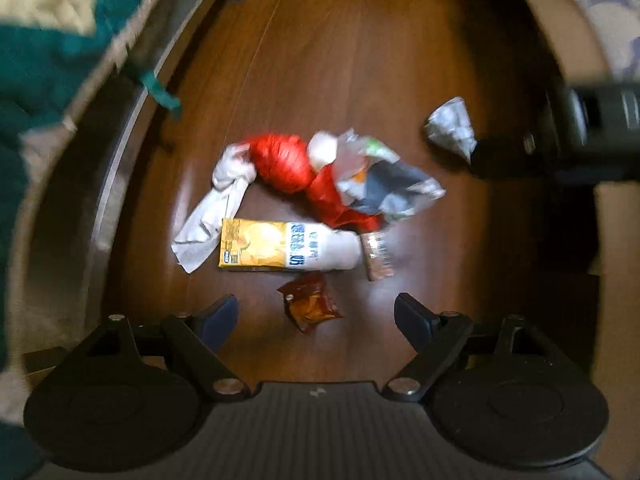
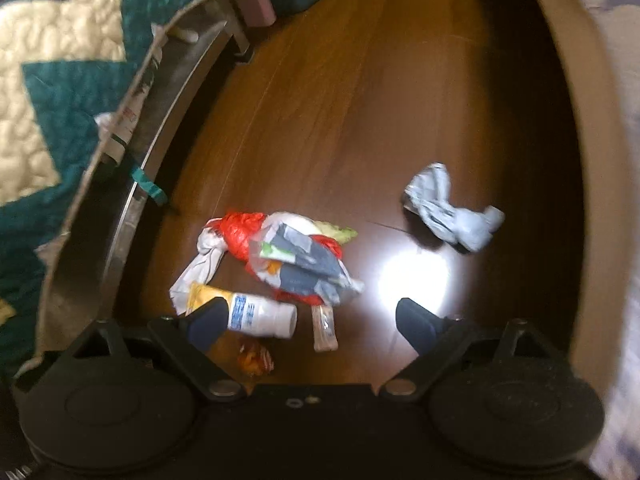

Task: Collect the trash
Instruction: 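Move both open tools back down toward the remaining trash on the floor, then grasp the red snack packet with the left tool while the right tool grasps the printed plastic bag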

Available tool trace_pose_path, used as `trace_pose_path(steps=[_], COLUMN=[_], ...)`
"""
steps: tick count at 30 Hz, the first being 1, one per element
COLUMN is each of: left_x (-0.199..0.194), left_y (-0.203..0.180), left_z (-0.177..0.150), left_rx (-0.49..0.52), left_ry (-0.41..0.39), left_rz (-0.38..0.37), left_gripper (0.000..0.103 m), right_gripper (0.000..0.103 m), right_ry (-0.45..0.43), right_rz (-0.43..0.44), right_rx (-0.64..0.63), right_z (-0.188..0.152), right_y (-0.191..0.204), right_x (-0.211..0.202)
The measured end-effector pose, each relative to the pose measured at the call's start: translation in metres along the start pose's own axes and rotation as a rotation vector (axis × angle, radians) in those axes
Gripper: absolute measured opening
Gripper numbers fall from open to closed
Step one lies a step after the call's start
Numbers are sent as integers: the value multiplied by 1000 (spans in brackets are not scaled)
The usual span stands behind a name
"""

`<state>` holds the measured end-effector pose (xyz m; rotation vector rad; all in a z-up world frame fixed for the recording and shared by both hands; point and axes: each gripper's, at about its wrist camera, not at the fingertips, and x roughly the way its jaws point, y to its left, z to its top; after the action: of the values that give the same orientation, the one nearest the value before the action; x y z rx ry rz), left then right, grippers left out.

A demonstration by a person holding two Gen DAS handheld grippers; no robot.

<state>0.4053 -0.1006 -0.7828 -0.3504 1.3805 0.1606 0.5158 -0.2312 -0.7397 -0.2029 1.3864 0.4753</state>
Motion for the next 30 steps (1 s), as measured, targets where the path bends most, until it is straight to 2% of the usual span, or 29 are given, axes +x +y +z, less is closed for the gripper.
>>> trace_pose_path(steps=[6,8,15,16,18,20,24,26,29,30], left_x=[73,90,131,133,139,146,149,149,147,146], left_y=[7,11,15,15,16,19,22,21,18,18], left_z=[-5,-6,-14,-15,-16,-17,-17,-16,-16,-17], left_rx=[-37,-60,-76,-76,-75,-87,-99,-94,-81,-80], left_ry=[45,60,95,92,94,101,85,82,74,73], left_rz=[17,9,-31,-37,-45,-56,-65,-64,-51,-49], left_gripper=[85,85,85,81,70,57,46,44,43,42], right_gripper=[88,84,72,69,62,51,36,21,8,6], right_ry=[33,46,62,60,57,60,52,50,44,42], right_rz=[-13,-26,-41,-42,-47,-42,-54,-59,-67,-69], right_rx=[-151,-206,-313,-320,-333,-333,-334,-323,-306,-301], right_z=[9,9,8,7,7,6,6,7,6,6], right_y=[9,12,17,16,16,14,13,10,6,5], right_x=[66,84,117,119,122,124,124,123,120,119])
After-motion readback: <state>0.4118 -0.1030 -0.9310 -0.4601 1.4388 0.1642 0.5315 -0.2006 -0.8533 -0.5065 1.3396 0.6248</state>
